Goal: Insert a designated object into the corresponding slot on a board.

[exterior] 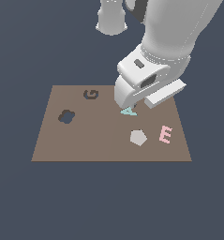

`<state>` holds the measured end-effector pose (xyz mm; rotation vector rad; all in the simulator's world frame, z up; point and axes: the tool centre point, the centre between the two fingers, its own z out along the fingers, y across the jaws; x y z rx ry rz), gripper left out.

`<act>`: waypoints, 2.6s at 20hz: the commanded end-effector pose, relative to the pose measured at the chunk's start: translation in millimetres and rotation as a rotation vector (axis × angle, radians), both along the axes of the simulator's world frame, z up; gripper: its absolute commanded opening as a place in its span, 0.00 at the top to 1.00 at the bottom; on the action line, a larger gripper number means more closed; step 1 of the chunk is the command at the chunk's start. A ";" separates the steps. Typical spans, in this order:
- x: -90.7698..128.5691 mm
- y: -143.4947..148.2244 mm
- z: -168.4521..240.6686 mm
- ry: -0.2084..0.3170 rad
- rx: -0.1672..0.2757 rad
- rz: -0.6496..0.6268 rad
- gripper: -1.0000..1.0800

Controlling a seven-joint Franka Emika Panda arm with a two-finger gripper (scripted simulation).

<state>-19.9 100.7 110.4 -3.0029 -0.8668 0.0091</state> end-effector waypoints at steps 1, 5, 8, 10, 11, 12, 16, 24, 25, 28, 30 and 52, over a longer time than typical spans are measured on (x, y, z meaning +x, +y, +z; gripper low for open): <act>-9.8 15.5 -12.1 -0.003 -0.001 0.116 0.04; -26.3 33.9 -28.7 -0.007 -0.003 0.273 0.04; -37.9 43.7 -39.0 -0.009 -0.005 0.369 0.04; -44.9 48.5 -44.9 -0.010 -0.006 0.423 0.04; -48.0 50.5 -47.5 -0.011 -0.006 0.447 0.04; -50.9 52.3 -49.9 -0.011 -0.007 0.469 0.04; -59.8 56.8 -57.0 -0.013 -0.009 0.533 0.04; -63.1 58.0 -61.2 -0.013 -0.010 0.554 0.04; -63.2 58.0 -62.9 -0.013 -0.010 0.555 0.04; -63.6 57.8 -71.9 -0.013 -0.010 0.557 0.04; -63.9 57.7 -77.4 -0.013 -0.011 0.559 0.04; -58.3 56.0 -79.7 -0.014 -0.011 0.513 1.00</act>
